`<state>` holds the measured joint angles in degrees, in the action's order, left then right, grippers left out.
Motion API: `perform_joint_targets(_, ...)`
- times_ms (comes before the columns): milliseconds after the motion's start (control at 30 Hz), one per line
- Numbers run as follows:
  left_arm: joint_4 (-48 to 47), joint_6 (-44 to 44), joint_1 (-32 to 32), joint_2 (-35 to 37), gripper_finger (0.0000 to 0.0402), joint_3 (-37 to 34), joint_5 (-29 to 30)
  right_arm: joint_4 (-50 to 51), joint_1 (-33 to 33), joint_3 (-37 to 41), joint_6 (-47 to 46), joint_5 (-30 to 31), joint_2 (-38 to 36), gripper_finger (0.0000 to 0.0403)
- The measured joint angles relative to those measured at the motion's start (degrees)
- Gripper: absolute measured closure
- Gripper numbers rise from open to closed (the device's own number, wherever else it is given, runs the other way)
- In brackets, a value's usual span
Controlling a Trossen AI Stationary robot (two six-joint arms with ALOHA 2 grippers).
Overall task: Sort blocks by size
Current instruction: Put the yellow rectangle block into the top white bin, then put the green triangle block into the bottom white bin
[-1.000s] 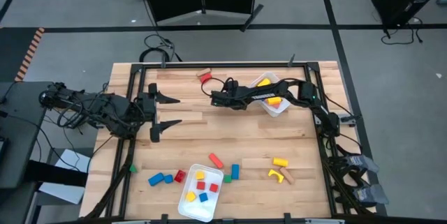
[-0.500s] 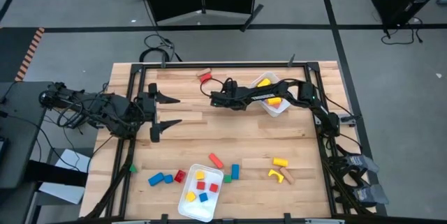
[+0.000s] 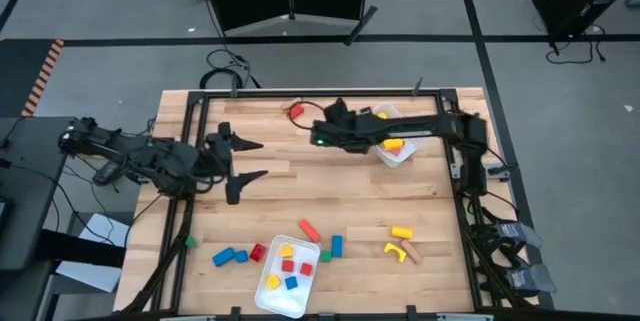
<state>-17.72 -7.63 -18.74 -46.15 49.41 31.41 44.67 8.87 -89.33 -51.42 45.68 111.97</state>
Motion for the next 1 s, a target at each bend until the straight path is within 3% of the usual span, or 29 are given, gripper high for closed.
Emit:
perform_joint_targets(133,-0.27,-2.05,0.00,-2.98,0.0074,0.00,0.38,16.21,-1.73,0.25,-2.93,4.59,-6.83,0.0260)
perform_joint_targets(233,-0.35,-3.51,0.24,-5.22,0.0074,0.00,0.34,23.79,-2.54,4.94,-9.13,5.59,-11.71,0.0260)
perform_joint_targets(500,-0.95,-6.14,8.10,-9.78,0.0074,0.00,-2.59,14.38,-3.65,28.27,-15.86,-1.61,-23.57,0.0260)
perform_joint_targets(700,-1.05,-6.37,18.07,-13.15,0.0074,0.00,-10.56,5.66,-1.29,37.16,-13.41,-4.40,-28.89,0.0253)
perform_joint_targets(1000,-1.23,-8.08,30.61,-18.36,0.0074,0.00,-20.52,1.67,3.00,37.98,1.83,-4.69,-30.61,0.0025)
